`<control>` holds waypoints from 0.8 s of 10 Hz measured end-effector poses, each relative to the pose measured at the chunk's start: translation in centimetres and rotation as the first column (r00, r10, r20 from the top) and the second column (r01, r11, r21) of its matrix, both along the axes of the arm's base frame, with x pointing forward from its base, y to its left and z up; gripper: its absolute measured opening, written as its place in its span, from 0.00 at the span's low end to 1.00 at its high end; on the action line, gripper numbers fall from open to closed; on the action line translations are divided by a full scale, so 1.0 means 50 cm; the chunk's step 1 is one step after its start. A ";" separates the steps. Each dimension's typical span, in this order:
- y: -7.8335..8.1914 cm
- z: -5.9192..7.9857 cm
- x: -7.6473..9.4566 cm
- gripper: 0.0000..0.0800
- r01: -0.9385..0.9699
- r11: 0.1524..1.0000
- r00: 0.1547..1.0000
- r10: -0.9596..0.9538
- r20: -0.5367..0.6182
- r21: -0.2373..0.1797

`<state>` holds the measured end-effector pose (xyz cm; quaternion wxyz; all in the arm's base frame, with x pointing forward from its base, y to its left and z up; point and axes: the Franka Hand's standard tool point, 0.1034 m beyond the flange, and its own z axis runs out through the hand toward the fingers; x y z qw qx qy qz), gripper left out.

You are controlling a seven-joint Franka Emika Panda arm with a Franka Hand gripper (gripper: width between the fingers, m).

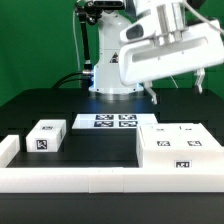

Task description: Assemble cabinet

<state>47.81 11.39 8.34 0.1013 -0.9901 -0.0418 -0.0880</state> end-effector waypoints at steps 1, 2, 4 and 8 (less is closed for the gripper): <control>-0.006 -0.006 -0.008 0.81 0.009 1.000 1.000 -0.009 0.007 -0.010; 0.002 -0.008 -0.010 0.81 0.000 1.000 1.000 0.001 0.024 -0.022; 0.002 -0.011 -0.009 0.81 -0.010 0.999 0.999 0.011 0.038 -0.033; -0.005 -0.019 -0.011 0.81 -0.028 0.999 0.999 0.029 0.036 -0.038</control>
Offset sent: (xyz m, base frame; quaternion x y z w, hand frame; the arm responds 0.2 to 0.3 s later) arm 0.0000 0.0000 0.0000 0.0000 0.0000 0.0000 1.0000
